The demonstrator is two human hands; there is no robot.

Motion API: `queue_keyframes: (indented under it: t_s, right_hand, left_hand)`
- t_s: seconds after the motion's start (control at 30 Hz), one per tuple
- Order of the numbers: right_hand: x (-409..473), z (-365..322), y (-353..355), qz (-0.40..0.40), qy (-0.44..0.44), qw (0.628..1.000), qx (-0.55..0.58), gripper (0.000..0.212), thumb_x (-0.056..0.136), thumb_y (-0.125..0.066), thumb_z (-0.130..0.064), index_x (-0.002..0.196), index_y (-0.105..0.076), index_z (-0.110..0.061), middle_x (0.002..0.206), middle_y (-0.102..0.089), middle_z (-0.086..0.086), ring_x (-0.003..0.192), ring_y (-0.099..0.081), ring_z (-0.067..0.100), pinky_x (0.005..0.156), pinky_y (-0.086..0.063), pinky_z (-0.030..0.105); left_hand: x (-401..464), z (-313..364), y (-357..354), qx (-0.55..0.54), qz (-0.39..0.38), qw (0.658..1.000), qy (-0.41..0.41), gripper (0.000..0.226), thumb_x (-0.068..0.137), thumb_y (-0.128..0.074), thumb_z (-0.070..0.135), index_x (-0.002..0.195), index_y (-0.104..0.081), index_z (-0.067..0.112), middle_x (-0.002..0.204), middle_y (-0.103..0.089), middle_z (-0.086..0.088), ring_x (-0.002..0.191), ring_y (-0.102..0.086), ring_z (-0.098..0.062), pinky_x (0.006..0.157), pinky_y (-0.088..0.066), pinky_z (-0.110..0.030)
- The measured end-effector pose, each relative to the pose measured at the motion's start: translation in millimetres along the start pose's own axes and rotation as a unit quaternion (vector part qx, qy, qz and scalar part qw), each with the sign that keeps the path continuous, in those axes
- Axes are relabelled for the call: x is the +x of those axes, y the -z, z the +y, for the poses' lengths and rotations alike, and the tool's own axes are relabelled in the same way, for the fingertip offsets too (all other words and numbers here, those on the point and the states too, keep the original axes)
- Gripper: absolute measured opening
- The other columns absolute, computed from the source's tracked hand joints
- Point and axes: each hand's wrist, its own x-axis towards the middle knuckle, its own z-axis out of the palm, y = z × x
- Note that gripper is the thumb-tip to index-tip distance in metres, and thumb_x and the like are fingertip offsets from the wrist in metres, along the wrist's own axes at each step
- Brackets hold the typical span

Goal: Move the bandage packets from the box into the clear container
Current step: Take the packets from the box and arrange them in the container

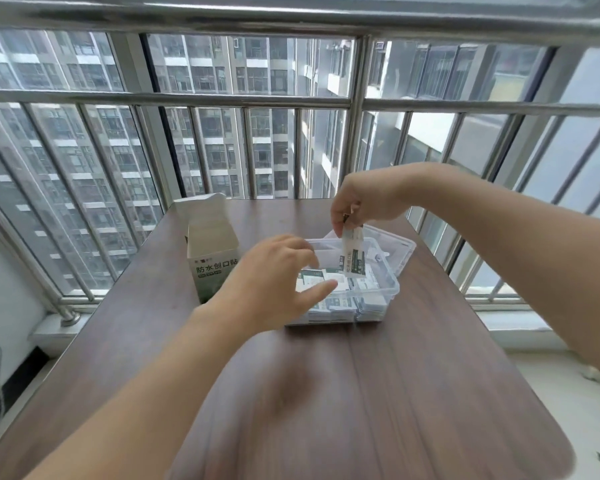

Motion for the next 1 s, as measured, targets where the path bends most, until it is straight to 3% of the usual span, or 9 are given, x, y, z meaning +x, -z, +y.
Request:
queue_keyframes:
  t_s: [0.17, 0.3, 0.43, 0.57, 0.63, 0.77, 1.0]
  right_hand:
    - [-12, 17, -5, 0.022, -0.012, 1.000, 0.018, 0.021, 0.096, -0.063, -0.013, 0.096, -0.075, -0.031, 0.093, -0.070, -0.018, 0.085, -0.066, 0.008, 0.068, -0.047, 0.019]
    - [-7, 21, -14, -0.013, -0.022, 1.000, 0.002, 0.022, 0.097, -0.062, -0.014, 0.094, -0.075, -0.031, 0.095, -0.073, -0.010, 0.087, -0.069, 0.020, 0.078, -0.058, 0.034]
    - [4, 15, -26, -0.056, -0.019, 0.998, -0.030, 0.023, 0.098, -0.061, -0.013, 0.090, -0.071, -0.033, 0.088, -0.069, -0.016, 0.080, -0.065, 0.010, 0.070, -0.053, 0.023]
    - [11, 16, -41, -0.090, -0.022, 0.994, -0.050, 0.020, 0.095, -0.062, -0.012, 0.095, -0.072, -0.030, 0.085, -0.065, -0.015, 0.075, -0.059, 0.006, 0.062, -0.044, 0.020]
    - [11, 16, -48, -0.078, -0.019, 0.996, -0.047, 0.017, 0.093, -0.066, -0.014, 0.102, -0.072, -0.027, 0.090, -0.066, -0.013, 0.081, -0.061, 0.010, 0.068, -0.049, 0.023]
    - [7, 18, -59, -0.055, -0.031, 0.997, -0.047, 0.029, 0.090, -0.072, -0.020, 0.117, -0.067, -0.028, 0.107, -0.065, -0.007, 0.096, -0.061, 0.017, 0.085, -0.053, 0.034]
    - [7, 22, -71, -0.065, -0.045, 0.997, -0.011, 0.054, 0.087, -0.075, -0.016, 0.136, -0.054, -0.027, 0.129, -0.062, -0.008, 0.111, -0.060, 0.016, 0.097, -0.051, 0.036]
  left_hand:
    - [9, 2, -18, 0.073, -0.079, 0.994, -0.015, 0.072, 0.088, -0.038, 0.078, 0.111, -0.076, 0.022, 0.109, -0.073, 0.009, 0.105, -0.062, -0.016, 0.105, -0.041, -0.029]
    - [10, -1, -24, 0.065, -0.102, 0.993, -0.010, 0.082, 0.084, -0.025, 0.084, 0.104, -0.077, 0.024, 0.105, -0.074, 0.011, 0.098, -0.058, -0.016, 0.099, -0.042, -0.028]
    - [13, 5, -23, 0.051, -0.127, 0.990, -0.019, 0.081, 0.085, -0.031, 0.083, 0.115, -0.075, 0.022, 0.121, -0.071, 0.011, 0.109, -0.059, -0.012, 0.102, -0.032, -0.022]
    - [20, 2, -30, 0.041, -0.155, 0.987, 0.006, 0.087, 0.080, -0.025, 0.089, 0.108, -0.075, 0.023, 0.115, -0.071, 0.010, 0.107, -0.059, -0.018, 0.100, -0.043, -0.031]
    - [24, -1, -34, 0.051, -0.161, 0.985, 0.020, 0.093, 0.077, -0.019, 0.092, 0.100, -0.075, 0.022, 0.111, -0.072, 0.007, 0.106, -0.059, -0.020, 0.097, -0.047, -0.037]
    - [27, 0, -37, 0.060, -0.171, 0.983, 0.019, 0.096, 0.074, -0.014, 0.094, 0.093, -0.075, 0.022, 0.109, -0.070, 0.007, 0.100, -0.058, -0.020, 0.095, -0.047, -0.038]
    - [28, 3, -34, 0.038, -0.179, 0.983, 0.018, 0.092, 0.075, -0.024, 0.093, 0.105, -0.075, 0.022, 0.120, -0.067, 0.008, 0.108, -0.057, -0.019, 0.097, -0.045, -0.036]
